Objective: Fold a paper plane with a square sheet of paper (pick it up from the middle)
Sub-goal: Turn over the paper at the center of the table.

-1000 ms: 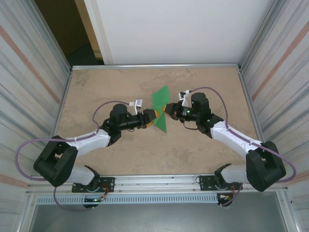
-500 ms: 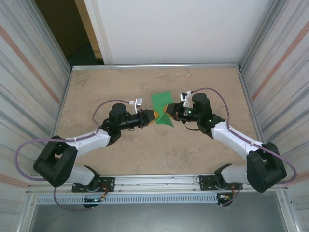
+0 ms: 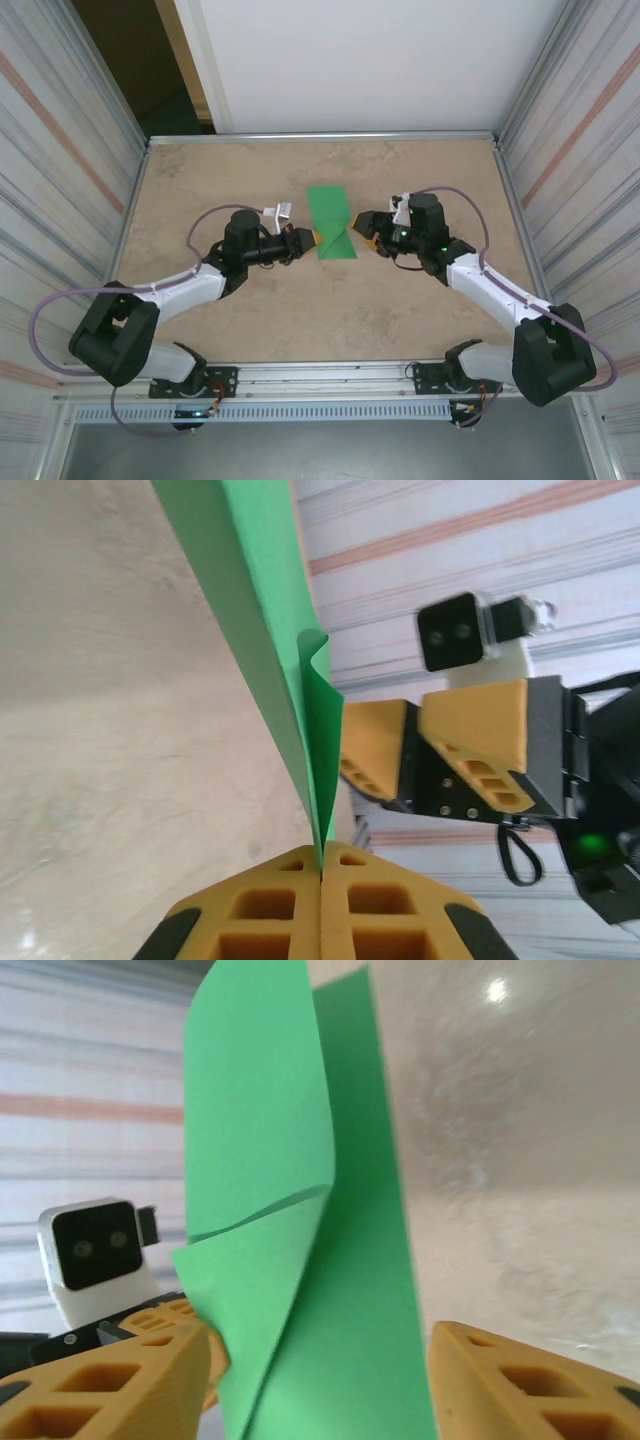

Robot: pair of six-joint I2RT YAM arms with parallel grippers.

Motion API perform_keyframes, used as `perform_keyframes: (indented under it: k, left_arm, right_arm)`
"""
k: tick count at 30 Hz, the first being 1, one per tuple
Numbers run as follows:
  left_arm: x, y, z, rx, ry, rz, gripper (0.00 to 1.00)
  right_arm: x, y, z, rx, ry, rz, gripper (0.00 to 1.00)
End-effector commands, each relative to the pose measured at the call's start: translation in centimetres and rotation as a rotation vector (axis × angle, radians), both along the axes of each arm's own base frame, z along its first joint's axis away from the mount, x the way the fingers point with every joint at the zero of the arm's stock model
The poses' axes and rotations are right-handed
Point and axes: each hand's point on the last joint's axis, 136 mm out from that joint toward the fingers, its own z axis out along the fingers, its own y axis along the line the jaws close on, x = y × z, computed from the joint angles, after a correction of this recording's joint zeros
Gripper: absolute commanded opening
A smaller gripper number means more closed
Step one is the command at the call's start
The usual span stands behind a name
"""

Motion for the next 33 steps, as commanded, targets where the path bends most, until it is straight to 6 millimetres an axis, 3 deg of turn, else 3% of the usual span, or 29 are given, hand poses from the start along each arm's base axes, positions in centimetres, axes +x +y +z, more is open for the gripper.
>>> perform_keyframes:
  k: [1,5,11,15,20,23,26,30,33]
  left_arm:
    - [0.5,1.8,-0.4,0.16,-0.051,0.001,0.05]
    - [1.1,5.9,-2.6,0.572,-0.058,0.034,0.03]
    - [2.6,12.5,-1.4,1.177,-0.147,0.122,0.03]
    - [3.5,13.8,-0.8,1.458,-0.176,0.138,0.03]
    - [4.5,12.5,-1.8,1.705,-0.201,0.118,0.03]
    - [4.6,10.3,-3.4,1.74,-0.193,0.081,0.04]
    - [4.1,7.2,-5.8,1.676,-0.141,0.03,0.04]
    - [2.9,2.3,-9.8,1.458,-0.034,-0.069,0.09]
    - [2.4,-0.6,-11.4,1.312,0.013,-0.13,0.14]
  right_arm:
    - [0.3,-3.5,-1.0,-0.166,0.005,-0.09,0.63]
    - [0.7,-6.7,-1.5,-0.332,0.003,-0.17,0.69]
    - [1.2,-9.3,-1.9,-0.429,0.011,-0.248,0.71]
    - [1.2,-10.8,-2.4,-0.451,0.036,-0.296,0.71]
    - [0.8,-12.5,-3.1,-0.462,0.065,-0.346,0.7]
    - [0.4,-13.5,-3.5,-0.457,0.082,-0.377,0.7]
    - [-0.1,-14.4,-3.8,-0.458,0.091,-0.4,0.7]
    - [-0.7,-15.1,-4.3,-0.46,0.105,-0.417,0.7]
    - [-1.0,-15.2,-4.6,-0.461,0.116,-0.418,0.7]
